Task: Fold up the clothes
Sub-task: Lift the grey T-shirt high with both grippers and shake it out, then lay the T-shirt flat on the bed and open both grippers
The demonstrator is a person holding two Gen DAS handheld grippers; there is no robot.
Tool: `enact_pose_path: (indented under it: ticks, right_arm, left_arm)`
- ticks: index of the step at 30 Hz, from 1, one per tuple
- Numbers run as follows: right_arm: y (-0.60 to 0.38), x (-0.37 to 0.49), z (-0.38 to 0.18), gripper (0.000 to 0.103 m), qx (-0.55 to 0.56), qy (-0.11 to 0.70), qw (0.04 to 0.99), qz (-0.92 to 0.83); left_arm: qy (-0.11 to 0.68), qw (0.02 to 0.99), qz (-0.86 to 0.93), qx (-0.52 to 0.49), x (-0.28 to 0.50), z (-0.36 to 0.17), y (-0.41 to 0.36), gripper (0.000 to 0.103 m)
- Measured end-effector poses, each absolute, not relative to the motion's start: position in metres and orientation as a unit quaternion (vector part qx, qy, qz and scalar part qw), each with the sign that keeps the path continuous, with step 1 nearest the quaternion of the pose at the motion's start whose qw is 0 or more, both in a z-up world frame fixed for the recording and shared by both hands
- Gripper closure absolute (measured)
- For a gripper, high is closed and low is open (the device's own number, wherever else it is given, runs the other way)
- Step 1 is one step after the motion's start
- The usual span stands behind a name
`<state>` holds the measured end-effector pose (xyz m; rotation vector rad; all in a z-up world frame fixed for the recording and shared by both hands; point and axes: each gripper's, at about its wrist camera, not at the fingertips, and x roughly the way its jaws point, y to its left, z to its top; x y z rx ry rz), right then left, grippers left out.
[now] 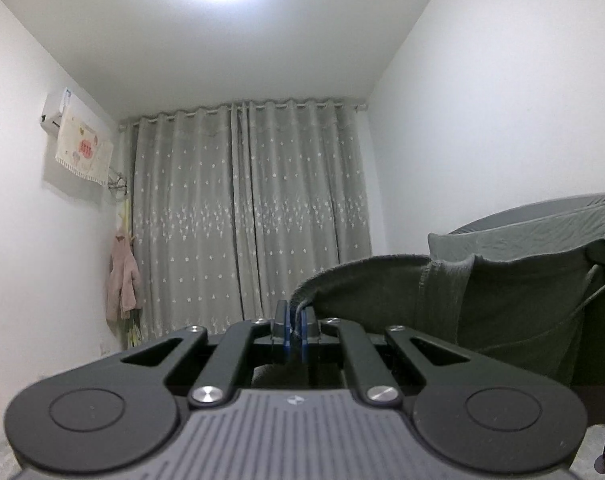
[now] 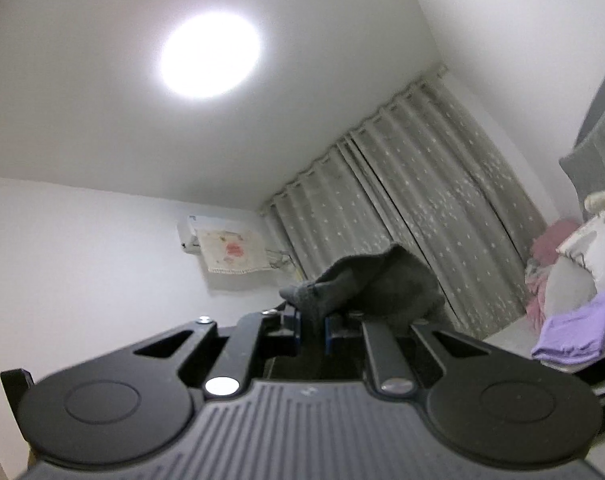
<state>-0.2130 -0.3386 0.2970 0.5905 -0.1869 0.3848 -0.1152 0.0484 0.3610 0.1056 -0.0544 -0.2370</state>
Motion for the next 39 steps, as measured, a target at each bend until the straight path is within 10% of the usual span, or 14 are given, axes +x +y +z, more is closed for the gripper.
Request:
enact_pose_path:
  ticks: [29,32,34,39]
  right_arm:
    - [-0.288,0.238,0.022,0.081,0.150,0.232,0.961,0.008]
    - [-0.285,0.250,0.007,0.066,0.137,0.254,0.957,0.005]
    - [-0.286,0.251,0.004,0.047,0.140,0.261,0.955,0.005]
    - [-0.298,0.237,0.007,0.035,0.150,0.274,0.950,0.003]
  left_arm:
    - [0.250,0.961,0.000,0.117,0.326,0.100,-0.022,0.097]
    - [0.271,0.954,0.022,0.127,0.338,0.080,-0.022,0.085]
    - [0.279,0.951,0.026,0.133,0.338,0.074,-0.022,0.056]
    - [0.307,0.939,0.017,0.156,0.327,0.062,-0.018,0.045]
